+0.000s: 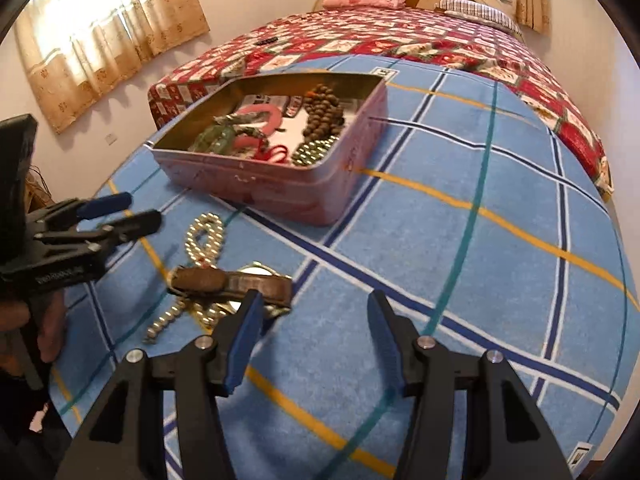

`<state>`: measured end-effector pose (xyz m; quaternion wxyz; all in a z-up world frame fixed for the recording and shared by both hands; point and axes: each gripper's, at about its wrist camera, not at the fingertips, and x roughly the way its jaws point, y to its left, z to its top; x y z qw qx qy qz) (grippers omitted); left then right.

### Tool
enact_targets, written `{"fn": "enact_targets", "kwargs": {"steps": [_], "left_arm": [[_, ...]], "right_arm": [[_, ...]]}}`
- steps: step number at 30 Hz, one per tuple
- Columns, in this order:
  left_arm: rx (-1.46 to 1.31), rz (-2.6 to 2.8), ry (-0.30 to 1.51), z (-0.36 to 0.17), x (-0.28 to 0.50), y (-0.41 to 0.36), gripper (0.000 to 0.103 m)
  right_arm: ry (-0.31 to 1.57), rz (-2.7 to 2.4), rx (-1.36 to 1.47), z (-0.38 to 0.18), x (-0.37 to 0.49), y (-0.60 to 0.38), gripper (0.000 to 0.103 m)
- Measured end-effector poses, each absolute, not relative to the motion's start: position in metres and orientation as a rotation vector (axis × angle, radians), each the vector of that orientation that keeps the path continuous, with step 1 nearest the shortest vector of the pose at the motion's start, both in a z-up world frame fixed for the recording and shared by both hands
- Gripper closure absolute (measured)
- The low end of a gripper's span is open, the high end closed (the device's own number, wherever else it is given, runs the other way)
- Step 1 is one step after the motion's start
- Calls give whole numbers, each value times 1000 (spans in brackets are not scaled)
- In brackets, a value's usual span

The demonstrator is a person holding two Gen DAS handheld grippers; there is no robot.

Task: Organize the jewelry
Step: 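Grasp the pearl necklace with the left tool while the right tool grasps the brown-strap watch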

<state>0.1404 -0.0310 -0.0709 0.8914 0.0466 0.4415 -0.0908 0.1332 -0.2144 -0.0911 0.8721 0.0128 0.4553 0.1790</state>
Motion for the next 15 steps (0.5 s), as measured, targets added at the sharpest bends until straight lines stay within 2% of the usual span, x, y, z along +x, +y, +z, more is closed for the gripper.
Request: {"fn": "enact_targets", "kwargs": {"steps": [5, 11, 13, 15], "left_arm": [[110, -188, 914, -71, 149, -39, 30], [119, -216, 940, -84, 150, -41, 29], [116, -217, 938, -84, 150, -41, 29], [107, -219, 935, -84, 149, -40, 29]], "right_arm": [[935, 358, 48, -88, 148, -195, 42], [973, 425, -56, -90, 136, -176, 41], [983, 430, -100, -88, 123, -181, 34], [989, 403, -153, -87, 111, -189, 33]]}}
